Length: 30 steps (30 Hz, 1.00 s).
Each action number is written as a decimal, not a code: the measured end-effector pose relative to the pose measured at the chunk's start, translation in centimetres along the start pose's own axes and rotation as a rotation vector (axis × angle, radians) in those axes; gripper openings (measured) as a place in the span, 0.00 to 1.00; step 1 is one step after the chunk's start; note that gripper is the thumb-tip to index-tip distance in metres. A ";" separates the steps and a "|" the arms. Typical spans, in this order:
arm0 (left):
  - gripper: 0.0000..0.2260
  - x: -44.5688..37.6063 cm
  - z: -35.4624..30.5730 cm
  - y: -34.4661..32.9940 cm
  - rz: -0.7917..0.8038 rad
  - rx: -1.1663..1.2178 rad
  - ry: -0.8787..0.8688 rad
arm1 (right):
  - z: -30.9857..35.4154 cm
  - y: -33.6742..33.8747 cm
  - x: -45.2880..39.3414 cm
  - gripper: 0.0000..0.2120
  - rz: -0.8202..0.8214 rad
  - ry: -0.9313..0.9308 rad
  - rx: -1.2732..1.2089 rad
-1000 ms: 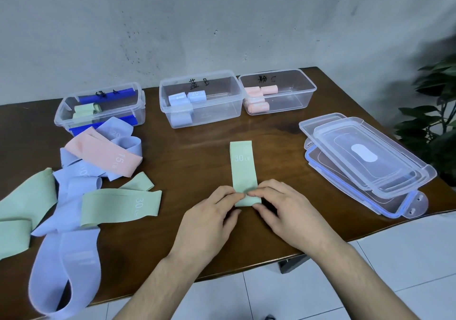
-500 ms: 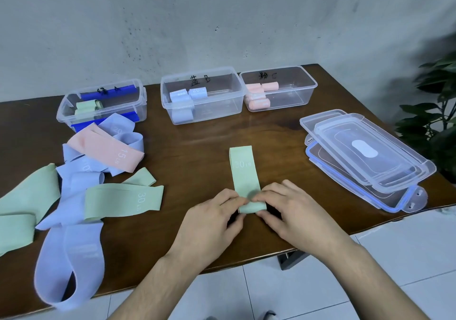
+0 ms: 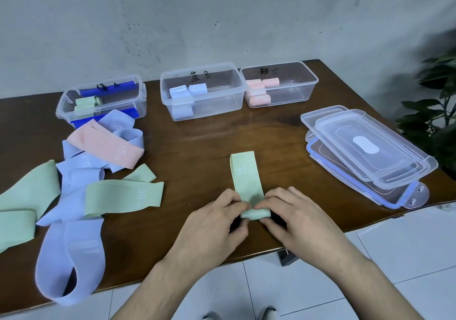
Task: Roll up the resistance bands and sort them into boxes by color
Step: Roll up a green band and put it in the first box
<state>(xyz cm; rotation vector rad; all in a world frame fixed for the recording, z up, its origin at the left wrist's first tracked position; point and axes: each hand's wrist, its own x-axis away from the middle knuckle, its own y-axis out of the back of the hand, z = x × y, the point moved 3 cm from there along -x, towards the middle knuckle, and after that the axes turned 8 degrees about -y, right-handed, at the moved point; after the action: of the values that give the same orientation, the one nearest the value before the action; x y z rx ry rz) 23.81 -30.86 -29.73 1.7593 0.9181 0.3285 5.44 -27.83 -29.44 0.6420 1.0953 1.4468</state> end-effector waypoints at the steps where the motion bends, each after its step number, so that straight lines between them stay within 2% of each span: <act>1: 0.13 0.0 0.0 -0.1 -0.007 -0.001 -0.004 | -0.1 0.0 -0.1 0.12 -0.001 -0.012 -0.007; 5: 0.14 0.4 -0.1 0.0 -0.055 0.052 0.032 | -0.3 -0.2 -0.3 0.12 0.027 -0.021 -0.008; 9: 0.10 0.5 0.1 -0.3 -0.104 0.106 0.049 | -0.4 -0.1 -0.5 0.12 0.042 -0.035 -0.003; 17: 0.11 -0.4 0.9 0.2 -0.053 0.059 0.053 | -0.3 -0.1 -1.0 0.17 0.055 -0.048 0.030; 22: 0.12 -0.6 1.0 0.0 -0.029 0.062 0.083 | -0.4 -0.2 -1.1 0.15 0.044 -0.067 -0.012; 27: 0.09 -0.3 0.6 -0.1 -0.149 0.049 0.069 | -0.7 -0.2 -1.7 0.14 0.075 -0.064 0.000; 30: 0.11 -0.3 0.6 -0.2 -0.152 0.037 0.060 | -0.7 -0.2 -1.9 0.15 0.093 -0.064 0.013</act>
<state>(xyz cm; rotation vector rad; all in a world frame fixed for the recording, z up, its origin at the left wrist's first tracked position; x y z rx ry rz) 23.87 -31.46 -30.10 1.7090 1.0999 0.2681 5.26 -29.86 -29.51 0.7522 1.0375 1.4888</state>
